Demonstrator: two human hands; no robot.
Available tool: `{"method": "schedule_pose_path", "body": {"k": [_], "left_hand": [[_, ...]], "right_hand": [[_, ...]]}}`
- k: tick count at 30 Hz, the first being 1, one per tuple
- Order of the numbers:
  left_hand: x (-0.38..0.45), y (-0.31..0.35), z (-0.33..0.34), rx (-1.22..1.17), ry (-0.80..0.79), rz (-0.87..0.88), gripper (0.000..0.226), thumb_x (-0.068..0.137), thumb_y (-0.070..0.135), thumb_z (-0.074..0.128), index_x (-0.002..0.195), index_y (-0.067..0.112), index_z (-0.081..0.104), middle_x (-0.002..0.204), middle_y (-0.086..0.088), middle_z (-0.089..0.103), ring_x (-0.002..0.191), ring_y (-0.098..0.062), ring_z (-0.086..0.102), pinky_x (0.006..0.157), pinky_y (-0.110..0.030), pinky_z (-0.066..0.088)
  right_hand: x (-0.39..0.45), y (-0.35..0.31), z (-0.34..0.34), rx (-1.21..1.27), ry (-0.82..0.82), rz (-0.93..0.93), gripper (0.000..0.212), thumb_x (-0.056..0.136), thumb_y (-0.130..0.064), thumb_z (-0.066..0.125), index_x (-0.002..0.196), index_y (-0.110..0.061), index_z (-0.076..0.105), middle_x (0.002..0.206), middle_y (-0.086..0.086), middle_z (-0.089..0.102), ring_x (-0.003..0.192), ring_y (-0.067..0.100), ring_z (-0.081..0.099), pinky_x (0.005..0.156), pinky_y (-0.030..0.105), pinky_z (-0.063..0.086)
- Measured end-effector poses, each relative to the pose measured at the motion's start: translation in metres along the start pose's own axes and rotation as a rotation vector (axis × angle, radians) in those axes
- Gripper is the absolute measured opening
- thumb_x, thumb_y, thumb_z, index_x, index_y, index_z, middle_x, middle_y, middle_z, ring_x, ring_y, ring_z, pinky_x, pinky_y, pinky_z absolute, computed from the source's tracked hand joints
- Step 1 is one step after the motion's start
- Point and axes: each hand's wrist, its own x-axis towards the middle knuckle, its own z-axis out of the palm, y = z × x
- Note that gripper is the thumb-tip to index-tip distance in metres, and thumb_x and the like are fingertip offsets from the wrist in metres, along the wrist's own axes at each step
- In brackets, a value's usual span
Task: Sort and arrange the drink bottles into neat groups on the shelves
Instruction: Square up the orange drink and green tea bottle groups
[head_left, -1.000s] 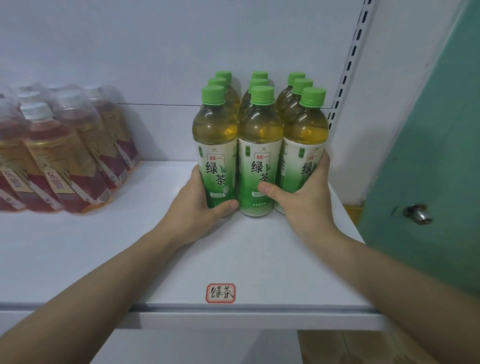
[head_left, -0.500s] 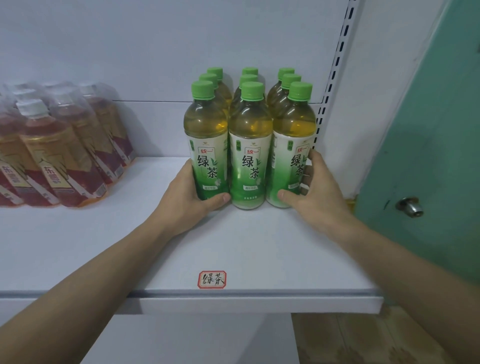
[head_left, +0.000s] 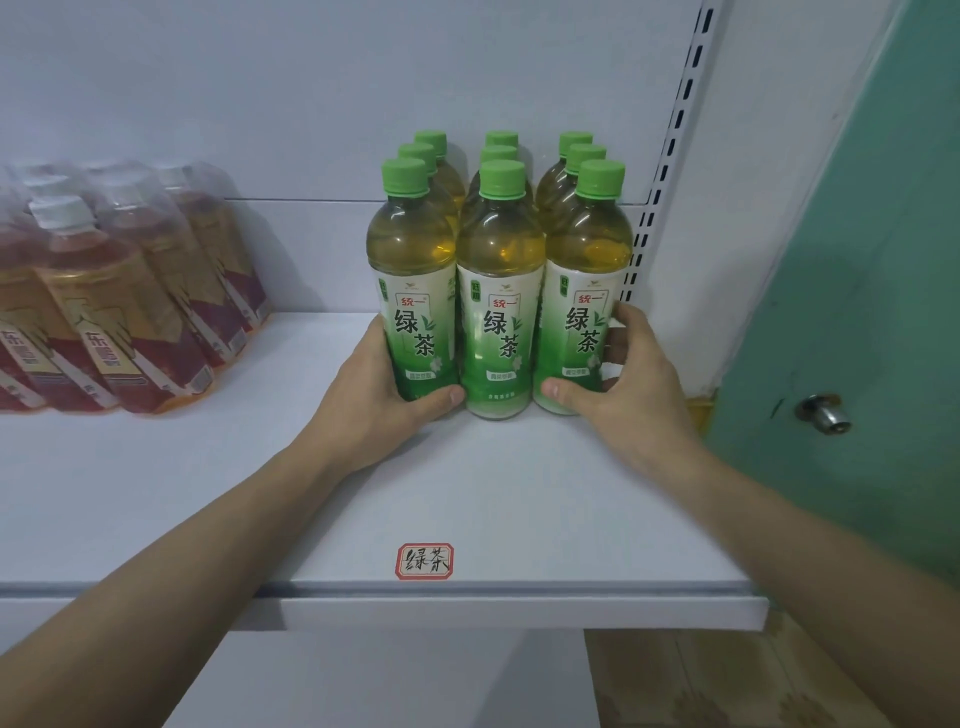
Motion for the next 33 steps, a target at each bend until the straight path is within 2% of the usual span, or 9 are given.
{"method": "schedule_pose_path", "body": {"k": [4, 9, 15, 20, 22, 25, 29, 31, 33], "left_hand": [[-0.002, 0.015, 0.003, -0.009, 0.072, -0.044, 0.116, 0.045, 0.068, 0.093, 0.138, 0.043, 0.028, 0.112, 0.047, 0.056, 0.099, 0.022, 0.057, 0.071, 0.002, 0.041], [0.000, 0.013, 0.015, 0.012, 0.140, -0.084, 0.124, 0.046, 0.062, 0.095, 0.147, 0.030, 0.031, 0.103, 0.037, 0.055, 0.085, 0.028, 0.053, 0.064, 0.002, 0.041], [0.001, 0.007, 0.019, 0.017, 0.154, -0.110, 0.114, 0.048, 0.065, 0.093, 0.142, 0.031, 0.039, 0.102, 0.036, 0.057, 0.086, 0.030, 0.052, 0.063, 0.001, 0.042], [-0.002, 0.006, 0.005, -0.275, 0.017, -0.133, 0.117, 0.059, 0.073, 0.083, 0.154, 0.031, 0.031, 0.141, 0.022, 0.058, 0.127, 0.005, 0.056, 0.106, -0.031, 0.048], [0.001, 0.006, -0.006, -0.497, 0.078, -0.195, 0.110, 0.073, 0.090, 0.051, 0.162, 0.032, 0.022, 0.163, 0.016, 0.037, 0.148, -0.002, 0.034, 0.124, -0.038, 0.025], [0.040, 0.009, -0.024, -0.730, 0.223, -0.336, 0.090, 0.094, 0.080, 0.013, 0.162, 0.022, 0.027, 0.167, 0.006, 0.030, 0.153, -0.006, 0.025, 0.128, -0.042, 0.008], [0.068, 0.010, -0.015, -1.115, 0.169, -0.461, 0.086, 0.099, 0.074, 0.015, 0.152, 0.014, 0.046, 0.156, -0.013, 0.049, 0.145, -0.029, 0.044, 0.120, -0.054, 0.031], [0.061, 0.010, -0.002, -1.132, 0.143, -0.442, 0.075, 0.100, 0.070, 0.023, 0.134, 0.016, 0.064, 0.131, -0.018, 0.069, 0.120, -0.035, 0.067, 0.099, -0.051, 0.053], [0.063, 0.007, 0.007, -1.067, 0.084, -0.382, 0.063, 0.102, 0.060, 0.030, 0.108, 0.022, 0.079, 0.111, -0.013, 0.077, 0.099, -0.030, 0.076, 0.079, -0.043, 0.062]], "right_hand": [[0.006, -0.011, 0.006, 0.138, -0.042, 0.031, 0.114, 0.050, -0.040, 0.101, 0.140, -0.041, 0.032, 0.125, -0.028, 0.056, 0.107, -0.023, 0.054, 0.080, 0.002, 0.048], [0.012, -0.014, 0.029, 0.216, 0.067, 0.004, 0.116, 0.046, -0.032, 0.104, 0.141, -0.025, 0.039, 0.126, -0.016, 0.063, 0.115, 0.004, 0.064, 0.096, 0.036, 0.057], [0.012, -0.010, 0.035, 0.246, 0.101, -0.013, 0.115, 0.044, -0.037, 0.103, 0.139, -0.025, 0.041, 0.126, -0.014, 0.065, 0.116, 0.004, 0.065, 0.095, 0.037, 0.058], [0.005, -0.022, 0.018, 0.352, 0.097, 0.016, 0.116, 0.059, -0.063, 0.088, 0.153, -0.033, 0.028, 0.149, -0.015, 0.049, 0.127, -0.012, 0.051, 0.095, 0.010, 0.048], [0.011, -0.025, 0.003, 0.459, 0.212, 0.018, 0.091, 0.078, -0.078, 0.064, 0.153, -0.038, 0.030, 0.156, -0.013, 0.042, 0.135, -0.010, 0.043, 0.108, 0.017, 0.041], [0.054, -0.026, -0.013, 0.540, 0.293, 0.151, 0.075, 0.086, -0.075, 0.041, 0.148, -0.033, 0.045, 0.149, -0.013, 0.050, 0.137, 0.001, 0.045, 0.120, 0.040, 0.031], [0.092, -0.027, 0.003, 0.719, -0.068, 0.315, 0.056, 0.104, -0.057, 0.032, 0.114, -0.021, 0.074, 0.118, 0.004, 0.074, 0.117, 0.022, 0.066, 0.108, 0.044, 0.046], [0.092, -0.020, 0.012, 0.848, -0.218, 0.310, 0.055, 0.106, -0.046, 0.033, 0.084, -0.022, 0.077, 0.090, 0.005, 0.077, 0.089, 0.023, 0.073, 0.082, 0.035, 0.057], [0.087, -0.012, 0.015, 0.944, -0.277, 0.305, 0.054, 0.106, -0.043, 0.033, 0.088, -0.020, 0.079, 0.097, 0.010, 0.077, 0.093, 0.028, 0.074, 0.078, 0.036, 0.058]]}}
